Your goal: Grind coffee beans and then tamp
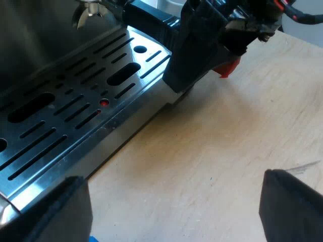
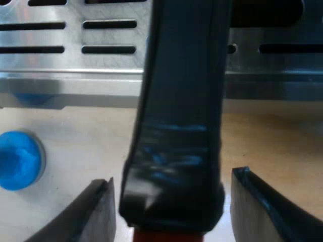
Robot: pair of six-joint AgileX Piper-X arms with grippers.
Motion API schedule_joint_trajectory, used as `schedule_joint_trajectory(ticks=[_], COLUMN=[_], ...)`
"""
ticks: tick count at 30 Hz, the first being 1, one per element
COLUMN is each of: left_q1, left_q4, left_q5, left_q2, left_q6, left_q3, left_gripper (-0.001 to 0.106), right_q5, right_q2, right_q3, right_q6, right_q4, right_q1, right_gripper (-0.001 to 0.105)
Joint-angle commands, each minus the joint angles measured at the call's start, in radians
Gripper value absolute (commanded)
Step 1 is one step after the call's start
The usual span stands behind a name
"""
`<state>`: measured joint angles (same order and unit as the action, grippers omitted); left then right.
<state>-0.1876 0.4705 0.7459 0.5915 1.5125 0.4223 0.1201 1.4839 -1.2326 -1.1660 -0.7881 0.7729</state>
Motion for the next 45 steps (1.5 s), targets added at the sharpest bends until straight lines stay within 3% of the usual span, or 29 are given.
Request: schedule_joint_trajectory(ticks=[1, 37, 40, 45], left_q1=[-0.004, -0.004, -0.004, -0.004], left_q4=[-0.003, -0.003, -0.003, -0.003], left_q5=[0.014, 0.014, 0.014, 0.014], left_q2=[0.002, 0.002, 0.002, 0.002], left_q6=[-0.008, -0.008, -0.008, -0.008], left_q3=[0.002, 0.002, 0.002, 0.002], left_gripper=[0.07, 0.07, 0.07, 0.07], right_q5=[0.019, 0.034, 0.034, 0.034], right_q2=[-0.004, -0.004, -0.004, -0.004], right_q3=[-0.009, -0.009, -0.009, -0.009], right_q6=[0.0, 0.002, 0.002, 0.002], right_q4=[-0.001, 0.02, 0.018, 0.017], right_q1=[0.001, 0.001, 0.001, 0.001], right_gripper=[0.052, 0.051, 0.039, 0.003])
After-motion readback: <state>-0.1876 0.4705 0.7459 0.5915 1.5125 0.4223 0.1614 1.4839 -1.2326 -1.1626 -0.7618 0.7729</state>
